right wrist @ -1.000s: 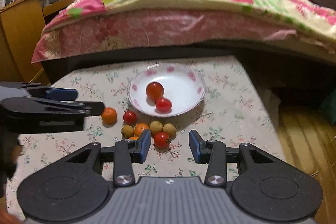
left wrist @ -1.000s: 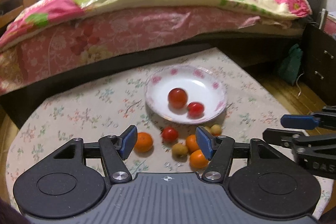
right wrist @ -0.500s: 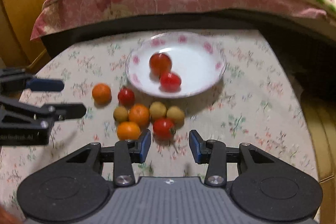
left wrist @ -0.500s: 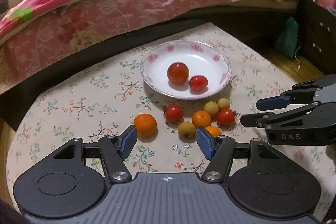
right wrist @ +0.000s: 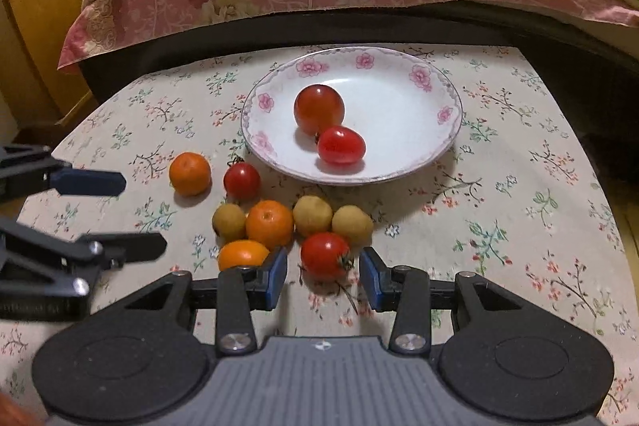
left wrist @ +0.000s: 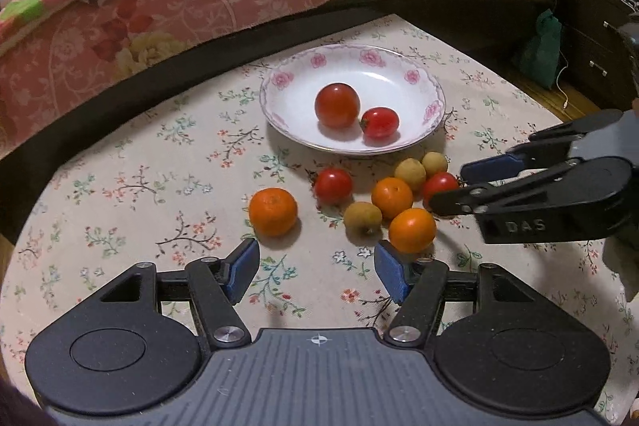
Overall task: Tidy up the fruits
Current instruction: 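Withdraw both open tools from the plate back toward the remaining fruits, then grasp a red cherry tomato with the right tool while the left tool grasps an orange tangerine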
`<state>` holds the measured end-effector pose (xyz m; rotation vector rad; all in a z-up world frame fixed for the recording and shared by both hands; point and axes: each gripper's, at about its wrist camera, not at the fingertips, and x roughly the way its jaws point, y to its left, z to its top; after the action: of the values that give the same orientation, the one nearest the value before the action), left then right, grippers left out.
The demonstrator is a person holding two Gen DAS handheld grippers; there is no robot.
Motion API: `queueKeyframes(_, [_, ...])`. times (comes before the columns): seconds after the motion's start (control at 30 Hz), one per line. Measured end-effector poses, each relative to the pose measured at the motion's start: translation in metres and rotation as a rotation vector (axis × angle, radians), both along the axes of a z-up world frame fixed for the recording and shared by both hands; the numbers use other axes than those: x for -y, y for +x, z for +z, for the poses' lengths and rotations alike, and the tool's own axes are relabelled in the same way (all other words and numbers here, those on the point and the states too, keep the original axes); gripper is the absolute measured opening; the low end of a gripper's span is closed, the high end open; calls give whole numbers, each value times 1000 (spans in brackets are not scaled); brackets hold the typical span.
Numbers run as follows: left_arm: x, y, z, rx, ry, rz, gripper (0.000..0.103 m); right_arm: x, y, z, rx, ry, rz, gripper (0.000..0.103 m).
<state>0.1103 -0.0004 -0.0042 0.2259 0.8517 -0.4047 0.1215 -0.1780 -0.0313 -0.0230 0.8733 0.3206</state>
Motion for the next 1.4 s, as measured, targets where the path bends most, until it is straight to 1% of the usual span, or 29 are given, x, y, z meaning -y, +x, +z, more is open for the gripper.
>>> queueKeyframes(0.07, [5,0,-1,-10,-19,-15,71,-1,5,-2,-5,2,-2,39])
queueKeyframes(0.17, [17,-4,-3,-2,-14,-59,71,-1,12,-5,-25,8,-5,39])
queueKeyframes(0.27, [27,-7,-7,-4,-6,-91,71,-2,15,-9,-37,0,2,36])
queueKeyframes(0.33, [33,-7,-11,-16,-5,-102,71,-3,16,-9,-27,-22,12,31])
queueKeyframes(0.5, [43,-8,-18,-34,-4,-122,69,1,15,-7,-47,-22,24,30])
queueKeyframes(0.63, [50,-3,-21,-47,-20,-122,60,6,11,-5,-60,-16,19,30])
queueKeyframes(0.73, [55,2,-25,-71,-38,-121,57,11,10,-1,-62,-7,7,30])
queueKeyframes(0.83, [59,5,-29,-77,-38,-116,55,18,11,0,-77,14,-10,30])
queueKeyframes(0.9, [59,8,-31,-86,-48,-104,52,19,9,-1,-78,12,-9,30])
queueKeyframes(1.0, [60,12,-33,-87,-56,-88,50,19,9,-3,-85,7,-10,30])
queueKeyframes(1.1, [60,13,-33,-83,-43,-76,43,20,10,-4,-93,4,-11,30])
queueKeyframes(1.23, [58,10,-31,-93,-58,-79,42,19,8,-4,-99,2,-6,30])
queueKeyframes(1.4, [49,0,-26,-85,-49,-91,42,19,3,-4,-107,3,14,30])
